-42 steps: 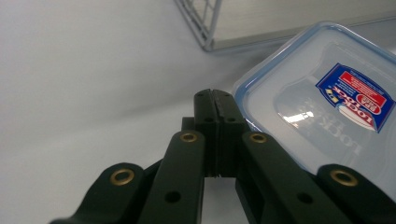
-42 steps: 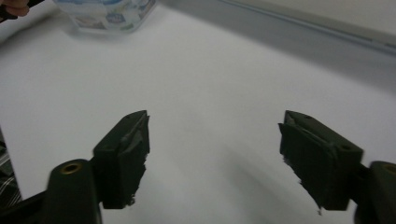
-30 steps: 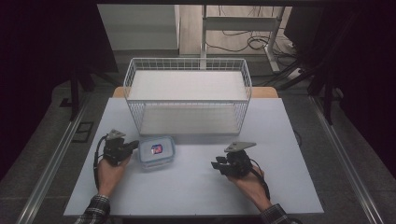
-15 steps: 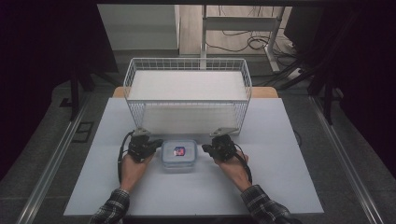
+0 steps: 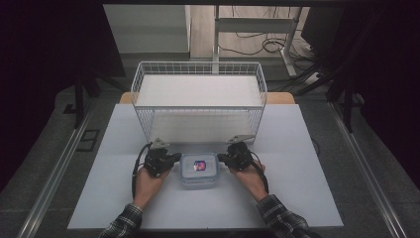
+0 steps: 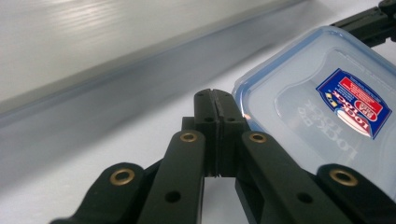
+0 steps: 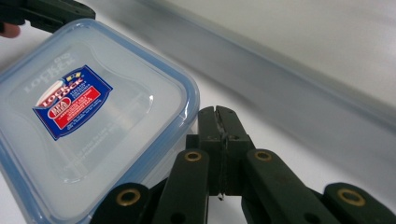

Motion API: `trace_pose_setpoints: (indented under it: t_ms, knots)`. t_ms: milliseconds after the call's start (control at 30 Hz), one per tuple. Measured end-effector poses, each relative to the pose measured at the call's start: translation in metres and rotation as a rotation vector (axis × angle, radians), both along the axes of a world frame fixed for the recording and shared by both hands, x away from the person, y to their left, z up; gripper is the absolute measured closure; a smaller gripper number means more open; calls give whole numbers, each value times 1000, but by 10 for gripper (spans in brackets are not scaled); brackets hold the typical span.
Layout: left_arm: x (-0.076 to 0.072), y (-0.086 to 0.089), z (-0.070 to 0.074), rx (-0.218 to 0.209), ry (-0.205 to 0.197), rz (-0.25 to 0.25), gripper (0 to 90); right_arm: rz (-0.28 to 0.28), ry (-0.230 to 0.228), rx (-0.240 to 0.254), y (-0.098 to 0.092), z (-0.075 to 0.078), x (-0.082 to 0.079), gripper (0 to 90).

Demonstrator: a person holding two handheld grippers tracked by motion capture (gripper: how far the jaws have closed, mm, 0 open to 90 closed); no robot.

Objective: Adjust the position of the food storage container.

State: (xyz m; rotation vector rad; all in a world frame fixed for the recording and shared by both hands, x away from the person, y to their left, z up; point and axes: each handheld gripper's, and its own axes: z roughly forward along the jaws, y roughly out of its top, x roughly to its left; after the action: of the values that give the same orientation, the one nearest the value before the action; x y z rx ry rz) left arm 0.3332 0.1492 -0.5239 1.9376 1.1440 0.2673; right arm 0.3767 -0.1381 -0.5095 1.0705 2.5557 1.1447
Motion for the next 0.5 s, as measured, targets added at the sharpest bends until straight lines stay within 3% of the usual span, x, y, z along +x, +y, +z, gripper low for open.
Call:
trace_pose_setpoints:
  t_ms: [300,500]
  knots:
    - [-16,-16,3,17,14,-61,900,-12,23,-27,-16,4,-27,889]
    - [-19,-16,6,21,23,-76,897,-11,0,-50,-19,5,-37,888]
